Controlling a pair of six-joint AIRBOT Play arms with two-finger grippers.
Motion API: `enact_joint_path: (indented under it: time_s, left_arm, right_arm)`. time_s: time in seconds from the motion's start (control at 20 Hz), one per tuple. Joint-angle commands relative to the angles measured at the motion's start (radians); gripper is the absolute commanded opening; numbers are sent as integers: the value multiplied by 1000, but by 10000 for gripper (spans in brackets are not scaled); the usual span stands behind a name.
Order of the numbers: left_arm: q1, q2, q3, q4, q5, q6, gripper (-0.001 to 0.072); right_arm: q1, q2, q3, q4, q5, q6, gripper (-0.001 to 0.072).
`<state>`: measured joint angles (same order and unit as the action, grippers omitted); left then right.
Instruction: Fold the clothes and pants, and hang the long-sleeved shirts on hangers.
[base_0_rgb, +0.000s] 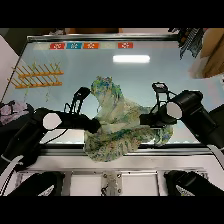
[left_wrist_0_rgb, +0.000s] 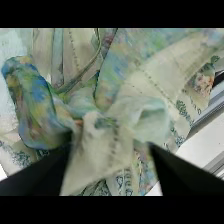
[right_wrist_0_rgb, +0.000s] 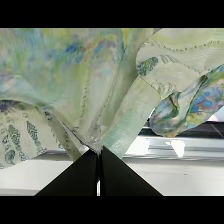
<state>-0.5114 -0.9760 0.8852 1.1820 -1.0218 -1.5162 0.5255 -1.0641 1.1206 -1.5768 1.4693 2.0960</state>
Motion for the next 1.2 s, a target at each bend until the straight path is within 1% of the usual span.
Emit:
enact_joint_path:
  time_s: [0.0,0.1,0.3,0.35,0.45,0.55,0.7,0.8,1.0,1.15]
  left_arm:
    - [-4,-83,77,2,-3,-35,610]
    - [-31,-131,133,4,-30,-72,610]
    - [-163,-216,146,24,-12,-113,610]
    - [-208,-240,146,67,3,-140,609]
    - [-283,-287,147,200,32,-215,610]
    - [-334,-344,147,306,47,-275,610]
    - [-353,-411,147,410,47,-335,610]
    - [-344,-435,147,450,58,-364,610]
    - [-306,-446,147,449,106,-414,610]
    - [-287,-447,147,446,154,-422,610]
  right_arm:
    - [0,-35,-1,11,-34,33,10]
    - [0,-34,-1,11,-34,52,10]
    - [0,-13,0,11,-38,78,10]
    - [0,-3,2,11,-47,79,10]
    - [0,18,6,20,-63,92,10]
    - [0,43,15,22,-92,93,10]
    - [0,79,16,27,-111,104,10]
    - [0,92,16,27,-112,104,10]
    - [0,95,16,27,-111,103,10]
    - [0,95,16,26,-112,103,10]
